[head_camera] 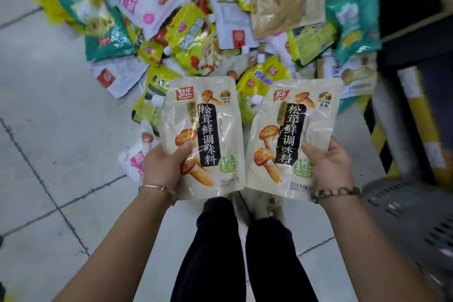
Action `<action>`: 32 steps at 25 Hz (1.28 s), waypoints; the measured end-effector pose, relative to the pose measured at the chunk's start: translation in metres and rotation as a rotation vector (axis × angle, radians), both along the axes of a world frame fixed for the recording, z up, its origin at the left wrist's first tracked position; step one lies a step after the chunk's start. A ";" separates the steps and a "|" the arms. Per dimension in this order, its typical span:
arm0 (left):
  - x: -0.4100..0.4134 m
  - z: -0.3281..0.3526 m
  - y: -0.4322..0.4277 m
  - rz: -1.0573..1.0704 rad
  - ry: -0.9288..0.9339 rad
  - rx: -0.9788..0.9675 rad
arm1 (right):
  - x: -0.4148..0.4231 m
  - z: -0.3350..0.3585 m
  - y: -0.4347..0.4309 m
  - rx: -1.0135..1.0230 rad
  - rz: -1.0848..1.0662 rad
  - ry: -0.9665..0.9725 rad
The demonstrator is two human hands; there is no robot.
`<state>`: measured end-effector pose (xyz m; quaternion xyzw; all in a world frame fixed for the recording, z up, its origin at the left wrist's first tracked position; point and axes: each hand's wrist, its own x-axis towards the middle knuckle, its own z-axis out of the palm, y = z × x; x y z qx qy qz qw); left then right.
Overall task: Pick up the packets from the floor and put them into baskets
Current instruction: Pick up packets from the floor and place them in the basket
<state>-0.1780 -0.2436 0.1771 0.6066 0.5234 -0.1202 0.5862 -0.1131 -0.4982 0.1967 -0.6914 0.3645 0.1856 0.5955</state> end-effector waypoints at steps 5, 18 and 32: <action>0.025 0.040 -0.055 -0.318 -0.090 0.041 | -0.025 0.043 -0.067 0.062 -0.220 -0.013; 0.016 0.074 -0.289 -0.674 -0.142 -0.132 | -0.147 0.089 -0.289 0.079 -0.684 -0.272; -0.047 0.099 -0.571 -1.257 -0.245 -0.032 | -0.321 0.115 -0.517 -0.105 -1.091 -0.234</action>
